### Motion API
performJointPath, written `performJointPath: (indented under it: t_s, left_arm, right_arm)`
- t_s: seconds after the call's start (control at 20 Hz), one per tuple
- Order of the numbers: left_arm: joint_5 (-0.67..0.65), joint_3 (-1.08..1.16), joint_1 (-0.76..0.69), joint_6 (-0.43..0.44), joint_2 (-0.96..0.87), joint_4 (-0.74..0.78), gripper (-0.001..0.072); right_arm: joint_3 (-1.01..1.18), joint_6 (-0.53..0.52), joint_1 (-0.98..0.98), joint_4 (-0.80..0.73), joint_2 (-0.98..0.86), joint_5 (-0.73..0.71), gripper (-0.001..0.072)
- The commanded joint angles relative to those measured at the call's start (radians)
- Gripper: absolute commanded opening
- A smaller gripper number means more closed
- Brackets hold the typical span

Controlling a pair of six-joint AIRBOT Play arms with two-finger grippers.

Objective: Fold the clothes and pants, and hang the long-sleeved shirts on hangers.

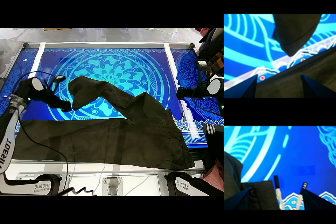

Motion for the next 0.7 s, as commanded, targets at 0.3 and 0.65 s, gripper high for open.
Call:
performJointPath:
  t_s: [0.3, 0.65]
  left_arm:
    - [0.31, -0.053, 0.003, 0.119, -0.16, -0.151, 0.0581]
    - [0.526, -0.039, -0.03, 0.12, -0.163, -0.087, 0.0032]
  right_arm:
    - [0.0, -0.001, -0.005, 0.008, 0.0, -0.025, 0.0688]
    - [0.0, 0.01, -0.005, 0.008, -0.011, -0.055, 0.0688]
